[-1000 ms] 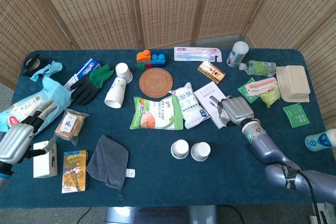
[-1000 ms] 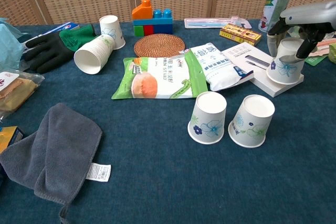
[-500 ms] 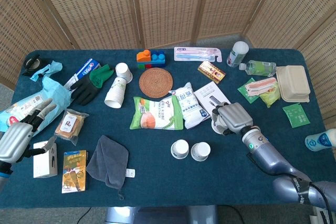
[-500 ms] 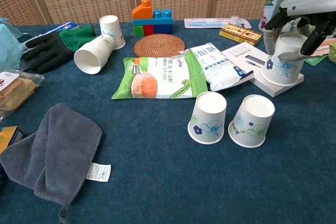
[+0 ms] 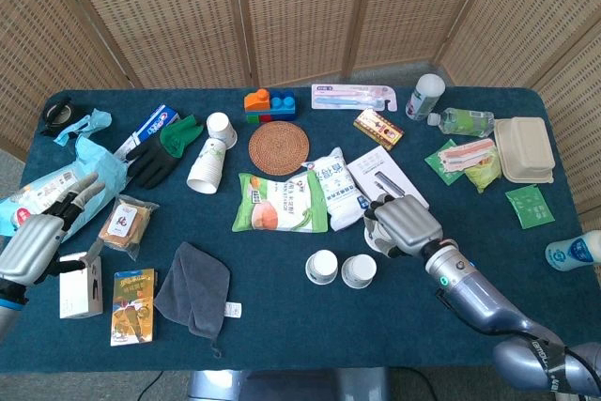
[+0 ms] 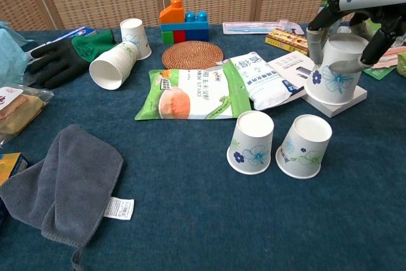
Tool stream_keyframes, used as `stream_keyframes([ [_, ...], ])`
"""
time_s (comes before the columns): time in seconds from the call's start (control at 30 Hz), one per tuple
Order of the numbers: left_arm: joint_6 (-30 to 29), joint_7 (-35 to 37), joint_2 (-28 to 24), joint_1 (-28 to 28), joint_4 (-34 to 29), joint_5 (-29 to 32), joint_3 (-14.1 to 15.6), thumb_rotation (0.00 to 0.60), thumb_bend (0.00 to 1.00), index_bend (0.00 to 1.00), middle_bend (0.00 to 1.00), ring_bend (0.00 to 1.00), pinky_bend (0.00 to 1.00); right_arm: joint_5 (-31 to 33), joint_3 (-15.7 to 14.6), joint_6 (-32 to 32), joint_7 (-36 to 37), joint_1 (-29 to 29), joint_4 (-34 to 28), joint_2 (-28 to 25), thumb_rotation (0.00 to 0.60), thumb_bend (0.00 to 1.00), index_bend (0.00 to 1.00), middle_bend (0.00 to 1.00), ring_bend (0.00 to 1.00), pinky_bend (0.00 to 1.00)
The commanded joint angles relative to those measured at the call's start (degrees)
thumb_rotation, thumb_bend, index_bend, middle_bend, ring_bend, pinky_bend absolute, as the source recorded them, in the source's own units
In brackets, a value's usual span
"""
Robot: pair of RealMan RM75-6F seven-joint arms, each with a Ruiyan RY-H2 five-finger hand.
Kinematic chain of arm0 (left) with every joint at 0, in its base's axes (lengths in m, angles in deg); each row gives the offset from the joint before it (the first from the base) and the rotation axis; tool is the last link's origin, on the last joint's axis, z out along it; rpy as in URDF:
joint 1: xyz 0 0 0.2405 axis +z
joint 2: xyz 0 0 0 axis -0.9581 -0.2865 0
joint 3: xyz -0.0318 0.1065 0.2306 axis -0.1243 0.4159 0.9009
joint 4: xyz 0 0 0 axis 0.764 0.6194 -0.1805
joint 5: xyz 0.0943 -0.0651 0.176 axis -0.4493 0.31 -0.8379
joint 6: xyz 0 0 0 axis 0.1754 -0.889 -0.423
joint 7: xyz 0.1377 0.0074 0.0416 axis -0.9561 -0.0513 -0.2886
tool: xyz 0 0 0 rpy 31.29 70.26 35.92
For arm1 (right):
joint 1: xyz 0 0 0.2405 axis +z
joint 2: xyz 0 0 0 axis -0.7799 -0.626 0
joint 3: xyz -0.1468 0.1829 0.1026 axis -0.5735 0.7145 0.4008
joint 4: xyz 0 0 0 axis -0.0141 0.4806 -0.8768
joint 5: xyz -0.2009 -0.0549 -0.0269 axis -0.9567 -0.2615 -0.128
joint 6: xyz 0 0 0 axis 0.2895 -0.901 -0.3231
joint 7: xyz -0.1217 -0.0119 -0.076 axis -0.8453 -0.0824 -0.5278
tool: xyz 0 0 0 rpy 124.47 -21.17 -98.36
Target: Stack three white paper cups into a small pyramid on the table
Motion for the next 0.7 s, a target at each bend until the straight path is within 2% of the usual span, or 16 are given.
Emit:
stream_keyframes([
  [0.03,0.3,0.3,0.2,-0.2,0.5,0.3,-0.2,0.600,0.47,0.02,0.00,0.00,0.29,0.4,-0.2,-0.5,-1.5,0.6,-1.7,-0.5,0.600,0.45,0.47,0.38,0.24,0.63],
  [0.7,0.5,1.7,0.5,-0.6,0.9,0.0,-0.5,0.600,0.47,0.02,0.00,0.00,0.29,6.2,-2.1,-2.2,-11.6,5.2,-9.8,-0.7,0.600,0.44,0.46,0.38,0.24,0.64],
])
